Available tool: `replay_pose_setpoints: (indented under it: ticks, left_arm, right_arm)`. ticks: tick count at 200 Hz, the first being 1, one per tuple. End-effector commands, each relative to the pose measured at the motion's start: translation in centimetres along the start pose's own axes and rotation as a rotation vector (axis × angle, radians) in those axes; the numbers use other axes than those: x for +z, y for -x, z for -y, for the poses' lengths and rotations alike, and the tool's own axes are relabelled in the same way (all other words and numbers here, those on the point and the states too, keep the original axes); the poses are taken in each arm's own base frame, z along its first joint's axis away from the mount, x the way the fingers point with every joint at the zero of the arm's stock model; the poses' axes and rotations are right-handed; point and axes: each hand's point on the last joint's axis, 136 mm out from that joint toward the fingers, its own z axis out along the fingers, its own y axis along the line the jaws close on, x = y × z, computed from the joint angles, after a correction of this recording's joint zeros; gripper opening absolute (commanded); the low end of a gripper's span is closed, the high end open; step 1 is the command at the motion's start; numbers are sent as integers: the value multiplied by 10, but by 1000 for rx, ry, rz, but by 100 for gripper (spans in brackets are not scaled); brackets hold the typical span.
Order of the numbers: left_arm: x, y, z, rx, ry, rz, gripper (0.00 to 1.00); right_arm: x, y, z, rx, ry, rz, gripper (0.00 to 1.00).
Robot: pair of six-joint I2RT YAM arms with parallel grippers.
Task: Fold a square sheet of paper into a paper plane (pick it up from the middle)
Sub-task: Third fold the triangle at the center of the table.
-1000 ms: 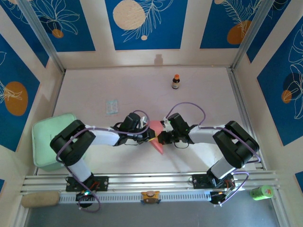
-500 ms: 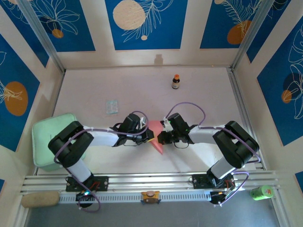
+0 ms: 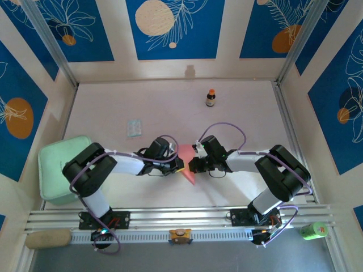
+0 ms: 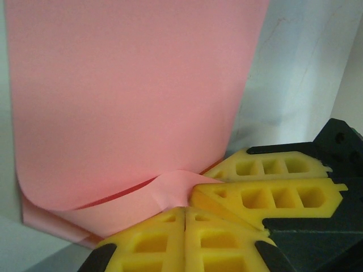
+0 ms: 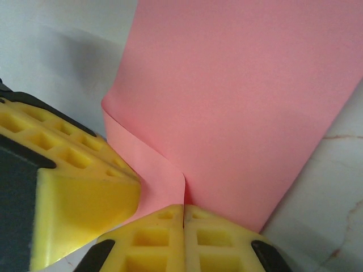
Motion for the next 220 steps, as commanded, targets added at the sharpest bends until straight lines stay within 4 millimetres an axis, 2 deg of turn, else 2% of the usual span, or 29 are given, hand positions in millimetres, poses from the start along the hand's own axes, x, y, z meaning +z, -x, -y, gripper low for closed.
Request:
replay_pose_setpoints:
  ticks: [1, 75, 128, 176, 220]
  left_arm:
    - [4, -3, 8, 25, -14, -23, 0]
    - [1, -2, 20, 65, -46, -24, 0]
    - [6, -4, 6, 41, -10, -35, 0]
    - [9, -9, -17, 30, 66, -48, 0]
    - [13, -9, -20, 39, 79, -59, 0]
  right_arm:
    - [4, -8, 6, 10, -26, -38, 2]
    - [4, -9, 7, 11, -29, -40, 2]
    - [3, -8, 6, 10, -28, -38, 2]
    - [3, -9, 5, 10, -24, -40, 3]
    - [2, -8, 2, 15, -11, -45, 5]
